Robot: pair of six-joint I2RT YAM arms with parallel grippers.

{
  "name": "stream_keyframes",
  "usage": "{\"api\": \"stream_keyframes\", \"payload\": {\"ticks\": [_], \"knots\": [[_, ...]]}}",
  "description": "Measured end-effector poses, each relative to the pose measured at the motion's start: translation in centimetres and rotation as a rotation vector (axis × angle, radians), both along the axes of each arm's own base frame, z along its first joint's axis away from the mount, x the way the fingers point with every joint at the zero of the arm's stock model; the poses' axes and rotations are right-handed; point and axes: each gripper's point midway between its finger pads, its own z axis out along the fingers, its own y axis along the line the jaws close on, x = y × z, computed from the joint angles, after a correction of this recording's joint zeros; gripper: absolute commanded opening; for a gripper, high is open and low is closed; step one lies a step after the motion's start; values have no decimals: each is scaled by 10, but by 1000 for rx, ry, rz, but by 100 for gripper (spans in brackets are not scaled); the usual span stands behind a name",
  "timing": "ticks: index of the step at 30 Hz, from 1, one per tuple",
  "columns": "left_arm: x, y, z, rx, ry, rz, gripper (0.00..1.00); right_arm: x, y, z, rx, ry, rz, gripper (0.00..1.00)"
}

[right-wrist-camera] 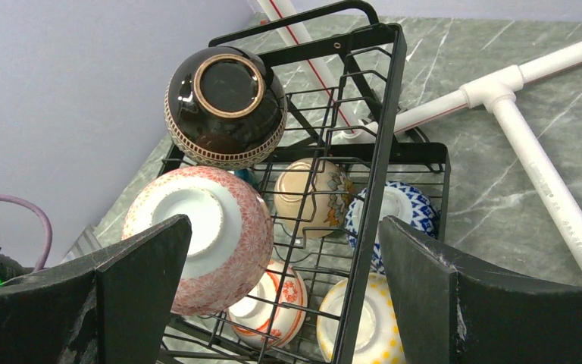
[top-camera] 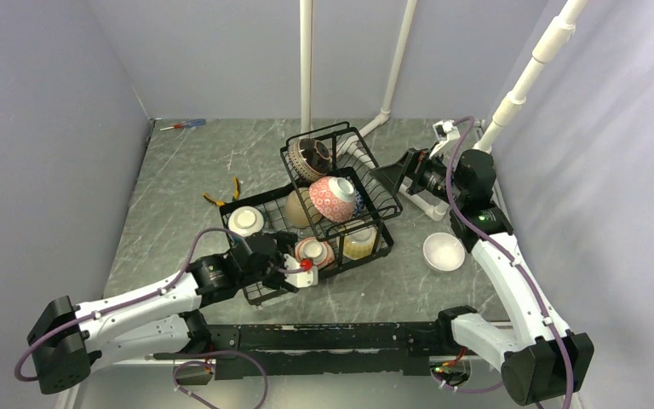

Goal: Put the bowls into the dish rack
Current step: Turn the bowl upside down on the dish rack.

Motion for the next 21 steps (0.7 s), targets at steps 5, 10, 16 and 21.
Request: {"api": "stream_keyframes", "payload": {"ticks": [5,10,16,21], "knots": [[-1,8,11,-65,79,128,94,1,-1,0,-1,1,-7,98],[8,-5,49,-241,159,294,94,4,-10,-1,-12,5,-67,97],[9,-12,64,-449,234,409,94,5,-43,-12,-51,37,-269,97],[7,-1,64,-562,249,486,94,-1,-74,-51,-111,158,-443,98]]}}
